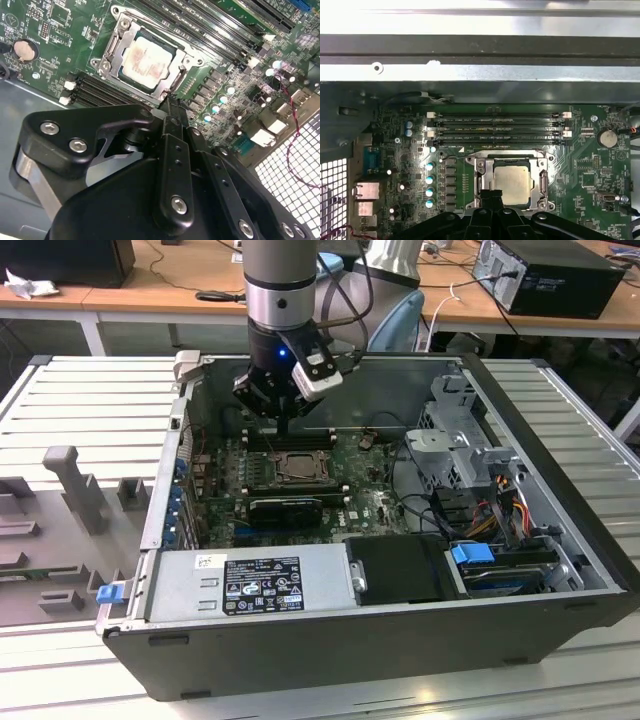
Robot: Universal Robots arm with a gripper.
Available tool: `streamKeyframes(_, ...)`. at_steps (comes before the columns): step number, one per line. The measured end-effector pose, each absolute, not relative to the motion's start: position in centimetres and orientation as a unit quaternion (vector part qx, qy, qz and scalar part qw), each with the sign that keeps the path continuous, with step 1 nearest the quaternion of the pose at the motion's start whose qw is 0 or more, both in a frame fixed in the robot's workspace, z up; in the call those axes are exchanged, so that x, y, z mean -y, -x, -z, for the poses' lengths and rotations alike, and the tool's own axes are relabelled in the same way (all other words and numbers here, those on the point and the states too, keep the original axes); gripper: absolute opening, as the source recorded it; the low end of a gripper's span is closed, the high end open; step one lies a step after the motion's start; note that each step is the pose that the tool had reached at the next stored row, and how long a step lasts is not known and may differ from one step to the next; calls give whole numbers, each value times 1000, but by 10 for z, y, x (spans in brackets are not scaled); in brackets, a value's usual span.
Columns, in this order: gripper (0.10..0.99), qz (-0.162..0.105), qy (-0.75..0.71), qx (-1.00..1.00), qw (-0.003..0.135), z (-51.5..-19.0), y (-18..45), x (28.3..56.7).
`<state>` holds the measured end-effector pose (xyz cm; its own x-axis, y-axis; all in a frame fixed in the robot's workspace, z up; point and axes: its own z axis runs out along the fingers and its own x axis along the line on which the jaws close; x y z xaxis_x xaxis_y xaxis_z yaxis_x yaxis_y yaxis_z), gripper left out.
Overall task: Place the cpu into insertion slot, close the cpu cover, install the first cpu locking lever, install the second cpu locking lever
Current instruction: 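Install the first cpu locking lever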
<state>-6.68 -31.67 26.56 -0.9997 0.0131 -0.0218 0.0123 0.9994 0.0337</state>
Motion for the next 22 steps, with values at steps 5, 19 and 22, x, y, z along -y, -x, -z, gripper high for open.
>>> streamKeyframes(5, 106, -17, -6, -1000, 11, -266, 70, 317)
streamKeyframes(19, 106, -17, -6, -1000, 11, -265, 102, 316)
streamKeyframes(22, 106, -17, -6, -1000, 11, -263, 114, 312)
